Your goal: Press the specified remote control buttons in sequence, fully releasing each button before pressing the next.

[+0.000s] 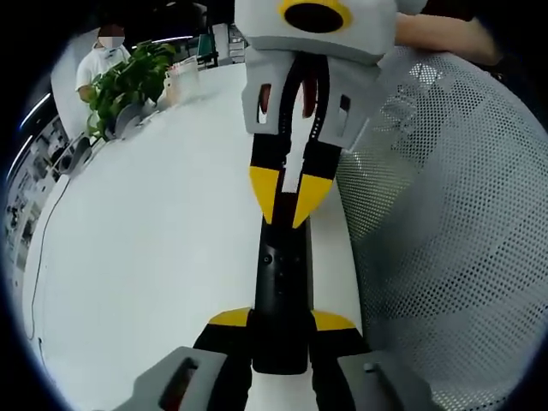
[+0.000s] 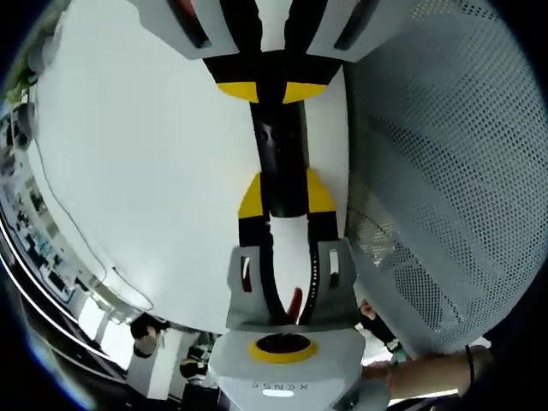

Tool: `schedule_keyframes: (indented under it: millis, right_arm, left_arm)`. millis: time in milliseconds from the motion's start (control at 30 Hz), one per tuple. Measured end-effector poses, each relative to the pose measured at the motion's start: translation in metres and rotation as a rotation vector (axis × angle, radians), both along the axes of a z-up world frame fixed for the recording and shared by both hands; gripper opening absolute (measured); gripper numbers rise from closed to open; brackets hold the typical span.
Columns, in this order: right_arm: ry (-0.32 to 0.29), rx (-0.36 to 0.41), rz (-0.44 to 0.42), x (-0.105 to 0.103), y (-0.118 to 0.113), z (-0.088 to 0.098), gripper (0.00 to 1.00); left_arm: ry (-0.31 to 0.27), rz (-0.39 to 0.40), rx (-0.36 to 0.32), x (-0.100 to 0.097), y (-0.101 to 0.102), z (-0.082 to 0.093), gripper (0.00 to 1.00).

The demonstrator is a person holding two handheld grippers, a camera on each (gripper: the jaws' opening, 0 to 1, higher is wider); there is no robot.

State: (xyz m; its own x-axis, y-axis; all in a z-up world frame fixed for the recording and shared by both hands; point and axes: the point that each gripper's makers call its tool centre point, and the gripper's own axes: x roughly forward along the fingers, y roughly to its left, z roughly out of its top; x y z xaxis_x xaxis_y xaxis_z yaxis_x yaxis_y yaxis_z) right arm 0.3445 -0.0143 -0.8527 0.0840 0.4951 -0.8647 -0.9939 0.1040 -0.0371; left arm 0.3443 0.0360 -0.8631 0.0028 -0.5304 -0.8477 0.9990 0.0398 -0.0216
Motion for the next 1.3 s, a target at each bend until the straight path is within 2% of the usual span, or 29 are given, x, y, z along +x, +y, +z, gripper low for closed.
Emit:
schedule_keyframes:
  millis: [167, 333, 433, 467, 500, 600, 700, 800, 967, 1067, 1167, 1300]
  right_arm:
    - [0.017, 0.010, -0.013, -0.0005, 0.0002, -0.0002, 0.05]
    - [-0.022, -0.044, 0.054, -0.0033, 0.0015, -0.0014, 0.05]
    - [0.032, -0.006, -0.039, -0.0016, 0.0011, -0.0008, 0.05]
    - [0.029, 0.005, -0.049, -0.0012, 0.0009, -0.0002, 0.05]
    - [0.010, 0.022, -0.038, -0.0015, -0.0002, 0.0001, 0.05]
    - [0.035, 0.030, -0.049, 0.0005, 0.0013, 0.0000, 0.04]
    - [0.026, 0.028, -0.033, -0.0015, 0.0038, -0.0010, 0.04]
    - [-0.003, 0.010, 0.006, -0.0032, 0.0047, -0.0011, 0.04]
    - [0.006, 0.009, -0.002, -0.0020, 0.0051, -0.0014, 0.04]
    - [-0.015, -0.018, 0.023, -0.0028, 0.0061, -0.0025, 0.04]
    - [0.023, -0.012, -0.032, -0.0008, 0.0054, -0.0023, 0.04]
    - [0.023, 0.020, -0.049, -0.0003, 0.0042, -0.0010, 0.04]
  left_arm:
    - [0.001, -0.002, -0.001, -0.0001, -0.0002, 0.0000, 0.24]
    - [-0.003, -0.008, 0.003, -0.0008, -0.0004, -0.0002, 0.24]
    - [0.001, -0.005, 0.000, -0.0007, -0.0001, -0.0002, 0.24]
    - [0.001, -0.004, -0.001, -0.0008, 0.0000, -0.0002, 0.24]
    - [0.001, -0.005, -0.002, -0.0009, 0.0000, -0.0002, 0.24]
    - [0.003, -0.002, -0.005, -0.0009, 0.0000, -0.0002, 0.24]
    - [0.005, 0.000, -0.007, -0.0007, 0.0000, -0.0002, 0.24]
    - [0.003, -0.004, -0.004, -0.0010, 0.0000, -0.0004, 0.24]
    - [0.004, -0.008, -0.005, -0.0007, 0.0003, -0.0005, 0.24]
    - [0.002, -0.011, -0.005, -0.0007, 0.0004, -0.0004, 0.24]
    - [0.003, -0.011, -0.004, -0.0006, 0.0005, -0.0005, 0.24]
    - [0.003, -0.009, -0.005, -0.0005, 0.0002, -0.0006, 0.24]
